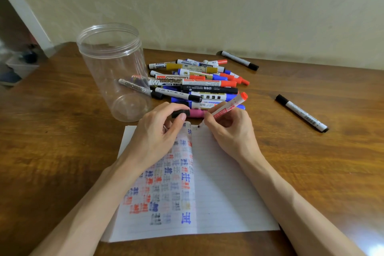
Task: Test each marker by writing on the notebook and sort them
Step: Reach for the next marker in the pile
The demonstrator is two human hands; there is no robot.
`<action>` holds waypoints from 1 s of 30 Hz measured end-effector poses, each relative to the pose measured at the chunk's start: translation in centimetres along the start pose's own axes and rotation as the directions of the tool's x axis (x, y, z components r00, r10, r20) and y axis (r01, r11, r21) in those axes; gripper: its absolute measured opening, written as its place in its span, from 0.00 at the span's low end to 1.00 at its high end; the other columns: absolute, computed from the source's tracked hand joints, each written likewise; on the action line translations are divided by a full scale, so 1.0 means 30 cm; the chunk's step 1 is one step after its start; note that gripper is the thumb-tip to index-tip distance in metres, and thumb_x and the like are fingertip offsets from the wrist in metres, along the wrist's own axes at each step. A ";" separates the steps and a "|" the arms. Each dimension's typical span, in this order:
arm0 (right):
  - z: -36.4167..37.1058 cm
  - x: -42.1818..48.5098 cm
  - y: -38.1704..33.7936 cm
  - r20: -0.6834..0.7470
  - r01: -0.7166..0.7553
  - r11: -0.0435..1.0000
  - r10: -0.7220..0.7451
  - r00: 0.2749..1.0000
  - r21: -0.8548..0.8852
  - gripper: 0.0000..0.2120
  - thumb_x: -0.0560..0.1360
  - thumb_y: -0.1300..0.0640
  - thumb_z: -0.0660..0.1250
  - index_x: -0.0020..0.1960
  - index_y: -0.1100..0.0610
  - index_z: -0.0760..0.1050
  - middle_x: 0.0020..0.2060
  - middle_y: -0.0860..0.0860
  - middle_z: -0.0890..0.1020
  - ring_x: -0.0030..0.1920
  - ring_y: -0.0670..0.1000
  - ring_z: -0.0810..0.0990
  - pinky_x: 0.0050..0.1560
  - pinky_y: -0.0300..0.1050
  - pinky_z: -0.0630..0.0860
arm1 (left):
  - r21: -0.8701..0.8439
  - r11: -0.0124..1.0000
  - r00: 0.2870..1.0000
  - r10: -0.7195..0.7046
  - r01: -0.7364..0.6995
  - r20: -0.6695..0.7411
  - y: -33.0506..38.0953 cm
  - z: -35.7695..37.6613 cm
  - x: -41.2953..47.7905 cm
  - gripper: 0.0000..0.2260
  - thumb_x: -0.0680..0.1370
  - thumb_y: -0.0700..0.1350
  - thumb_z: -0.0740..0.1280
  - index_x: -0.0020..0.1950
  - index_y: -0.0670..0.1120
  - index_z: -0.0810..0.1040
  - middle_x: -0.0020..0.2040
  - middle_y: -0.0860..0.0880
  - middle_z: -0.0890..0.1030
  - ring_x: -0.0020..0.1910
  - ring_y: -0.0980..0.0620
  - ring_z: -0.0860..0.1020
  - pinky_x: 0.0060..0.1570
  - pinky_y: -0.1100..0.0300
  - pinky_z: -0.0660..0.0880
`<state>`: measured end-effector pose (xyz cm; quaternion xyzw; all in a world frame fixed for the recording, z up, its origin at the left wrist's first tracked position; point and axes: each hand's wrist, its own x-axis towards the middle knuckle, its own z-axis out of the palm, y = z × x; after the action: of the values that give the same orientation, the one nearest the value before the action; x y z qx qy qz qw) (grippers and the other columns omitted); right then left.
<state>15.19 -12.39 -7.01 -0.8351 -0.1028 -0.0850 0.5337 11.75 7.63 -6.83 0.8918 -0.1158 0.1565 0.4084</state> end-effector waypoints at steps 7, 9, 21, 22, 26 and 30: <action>-0.015 0.002 -0.014 0.022 -0.061 0.993 0.059 0.998 0.102 0.09 0.79 0.60 0.72 0.40 0.53 0.83 0.33 0.46 0.85 0.34 0.42 0.81 0.36 0.37 0.76 | -0.021 1.000 0.999 -0.004 0.005 0.047 -0.004 -0.004 0.001 0.16 0.81 0.48 0.69 0.68 0.57 0.79 0.59 0.64 0.80 0.53 0.60 0.81 0.49 0.63 0.81; -0.029 0.003 -0.032 0.012 -0.111 0.965 0.111 0.994 0.239 0.07 0.79 0.62 0.71 0.43 0.57 0.83 0.33 0.53 0.85 0.32 0.46 0.80 0.36 0.38 0.75 | -0.018 0.999 0.998 -0.034 0.034 0.048 0.001 -0.007 -0.002 0.16 0.79 0.48 0.71 0.66 0.60 0.79 0.55 0.67 0.81 0.45 0.58 0.83 0.45 0.60 0.82; -0.054 0.003 -0.052 0.114 -0.205 0.886 0.173 0.978 0.417 0.05 0.81 0.56 0.72 0.48 0.57 0.82 0.37 0.54 0.86 0.35 0.52 0.82 0.35 0.42 0.75 | -0.124 0.986 0.993 -0.101 0.108 0.060 0.011 -0.013 0.001 0.13 0.80 0.48 0.71 0.63 0.57 0.82 0.52 0.62 0.85 0.47 0.57 0.83 0.48 0.57 0.82; -0.055 0.004 -0.051 0.111 -0.204 0.887 0.173 0.979 0.415 0.05 0.81 0.56 0.72 0.49 0.57 0.82 0.37 0.54 0.86 0.35 0.52 0.82 0.35 0.42 0.75 | -0.132 0.985 0.993 -0.103 0.109 0.054 0.013 -0.014 0.002 0.12 0.80 0.47 0.70 0.63 0.56 0.82 0.51 0.61 0.85 0.44 0.56 0.83 0.47 0.57 0.81; -0.060 0.001 -0.046 0.137 -0.184 0.886 0.138 0.981 0.427 0.06 0.80 0.56 0.73 0.50 0.59 0.82 0.40 0.55 0.87 0.35 0.53 0.82 0.35 0.45 0.75 | -0.156 0.982 0.993 -0.093 0.104 0.071 0.022 -0.012 0.003 0.13 0.80 0.49 0.69 0.64 0.55 0.82 0.50 0.59 0.85 0.43 0.54 0.83 0.45 0.57 0.82; -0.062 -0.004 -0.037 0.216 -0.164 0.884 0.074 0.974 0.438 0.10 0.76 0.54 0.77 0.54 0.59 0.85 0.39 0.54 0.86 0.36 0.53 0.80 0.35 0.43 0.75 | -0.156 0.985 0.997 -0.062 0.068 0.043 0.030 -0.017 0.002 0.13 0.79 0.52 0.68 0.64 0.56 0.82 0.52 0.60 0.85 0.48 0.58 0.83 0.47 0.68 0.79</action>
<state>14.70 -13.65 -5.29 -0.6969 -0.1192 0.0556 0.7050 11.40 7.42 -5.88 0.8629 -0.1064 0.1167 0.4801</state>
